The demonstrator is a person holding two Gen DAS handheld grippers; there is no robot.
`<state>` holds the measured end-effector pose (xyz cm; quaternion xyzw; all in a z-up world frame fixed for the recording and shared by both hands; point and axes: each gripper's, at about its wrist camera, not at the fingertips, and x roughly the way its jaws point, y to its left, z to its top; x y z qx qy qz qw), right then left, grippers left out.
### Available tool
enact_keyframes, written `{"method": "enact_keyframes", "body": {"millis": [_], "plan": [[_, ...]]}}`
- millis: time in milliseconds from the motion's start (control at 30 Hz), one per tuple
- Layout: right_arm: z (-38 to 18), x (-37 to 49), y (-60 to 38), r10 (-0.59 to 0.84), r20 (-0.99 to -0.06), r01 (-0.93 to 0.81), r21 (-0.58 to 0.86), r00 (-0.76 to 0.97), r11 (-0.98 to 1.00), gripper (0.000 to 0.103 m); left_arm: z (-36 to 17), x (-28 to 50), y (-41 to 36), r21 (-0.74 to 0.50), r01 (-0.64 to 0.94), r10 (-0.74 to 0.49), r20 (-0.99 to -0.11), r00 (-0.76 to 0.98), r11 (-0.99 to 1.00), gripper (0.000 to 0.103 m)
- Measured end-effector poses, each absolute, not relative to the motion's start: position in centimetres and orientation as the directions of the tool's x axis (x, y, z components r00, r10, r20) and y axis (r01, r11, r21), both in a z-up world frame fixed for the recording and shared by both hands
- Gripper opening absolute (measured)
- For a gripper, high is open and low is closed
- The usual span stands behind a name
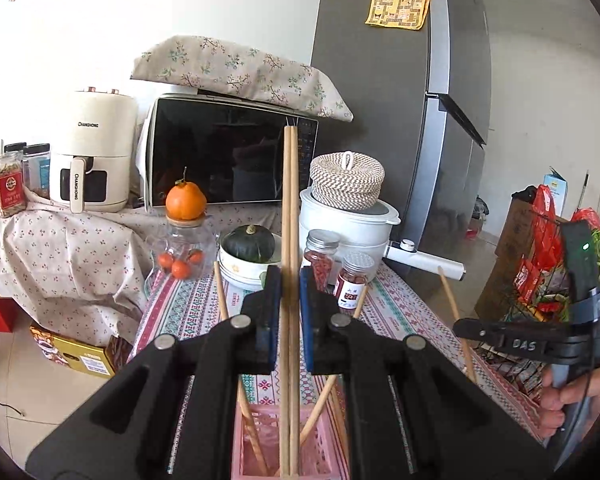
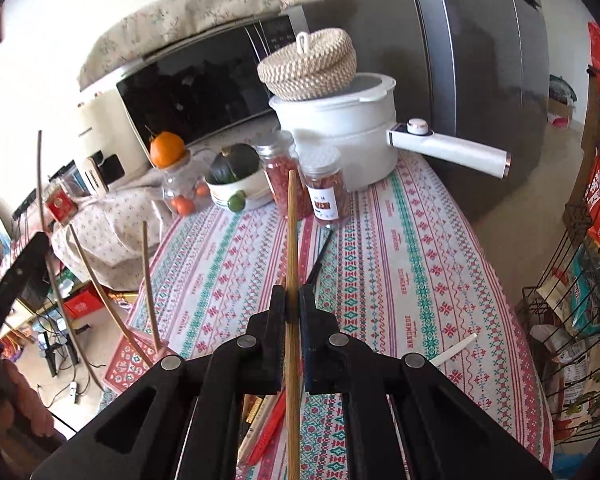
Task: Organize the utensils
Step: 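Place the chopstick into the pink basket with the left gripper while the right lifts its chopstick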
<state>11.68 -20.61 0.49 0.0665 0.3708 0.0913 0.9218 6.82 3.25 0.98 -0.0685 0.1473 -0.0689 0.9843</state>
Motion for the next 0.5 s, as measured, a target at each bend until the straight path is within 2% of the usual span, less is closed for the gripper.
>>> {"method": "enact_keyframes", "body": {"millis": [267, 500], "plan": [[1.7, 10.9, -19.7, 0.239, -0.622, -0.162, 0.179, 0.746, 0.971, 0.006, -0.9, 8.3, 2.5, -0.148, 0.089, -0.129, -0.29, 0.948, 0.985, 0.011], [2.1, 10.2, -18.8, 0.27, -0.576, -0.202, 0.18, 0.771, 0.963, 0.006, -2.8, 8.4, 2.0, -0.124, 0.117, -0.158, -0.404, 0.901, 0.985, 0.011]]}}
